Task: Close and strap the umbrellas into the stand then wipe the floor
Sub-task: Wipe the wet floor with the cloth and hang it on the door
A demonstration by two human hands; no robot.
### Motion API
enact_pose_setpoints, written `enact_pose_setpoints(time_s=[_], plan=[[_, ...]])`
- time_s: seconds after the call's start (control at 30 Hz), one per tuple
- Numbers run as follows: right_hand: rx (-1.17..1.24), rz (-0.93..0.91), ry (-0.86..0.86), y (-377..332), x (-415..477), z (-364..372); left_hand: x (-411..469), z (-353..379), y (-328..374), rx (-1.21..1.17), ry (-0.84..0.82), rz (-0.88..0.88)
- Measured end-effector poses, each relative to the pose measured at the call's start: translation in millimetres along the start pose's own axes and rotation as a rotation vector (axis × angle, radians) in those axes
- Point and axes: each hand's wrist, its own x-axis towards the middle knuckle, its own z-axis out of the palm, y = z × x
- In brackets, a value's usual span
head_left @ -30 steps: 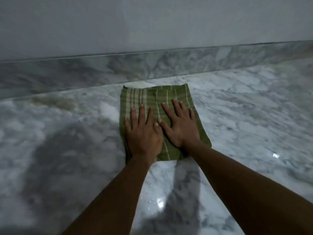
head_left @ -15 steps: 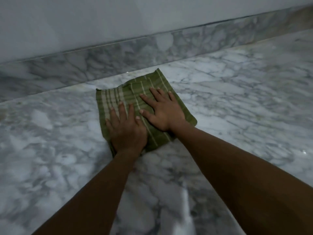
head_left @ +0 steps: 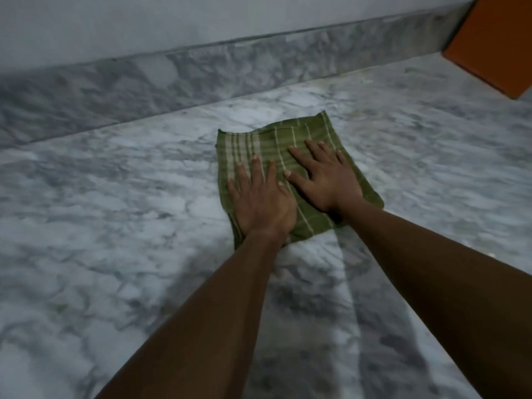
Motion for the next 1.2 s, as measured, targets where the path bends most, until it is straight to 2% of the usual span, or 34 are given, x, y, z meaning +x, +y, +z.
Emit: enact_pose_setpoints(time_s=[0.27, 0.4, 0.57, 0.77, 0.87, 1.07, 1.2], plan=[[-0.027, 0.23, 0.015, 57.7, -85.7, -11.4, -48.1, 27.7, 63.5, 0.0, -0.05, 0.158], [-0.043, 0.286, 0.005, 47.3, -113.5, -10.6, -81.7, 19.8, 47.2, -0.071, -0.049, 0.258], [-0.048, 0.329, -0.018, -0.2, -140.0, 1.0, -106.9, 7.7, -10.1, -0.014, -0.063, 0.345], [-0.019, 0.292, -0.022, -96.7, -162.5, 15.0, -125.8, -19.3, -105.0, 0.006, -0.039, 0.343], [-0.009, 0.225, -0.049, -163.4, -173.2, 26.0, -145.1, -39.2, -172.7, 0.008, 0.032, 0.306], [0.046, -0.022, -0.189, -323.9, -180.8, 49.0, -191.5, -86.3, -336.0, 0.05, 0.069, 0.111], [0.046, -0.199, -0.207, -450.2, -184.6, 74.9, -225.6, -121.3, -456.5, 0.044, 0.102, -0.05]])
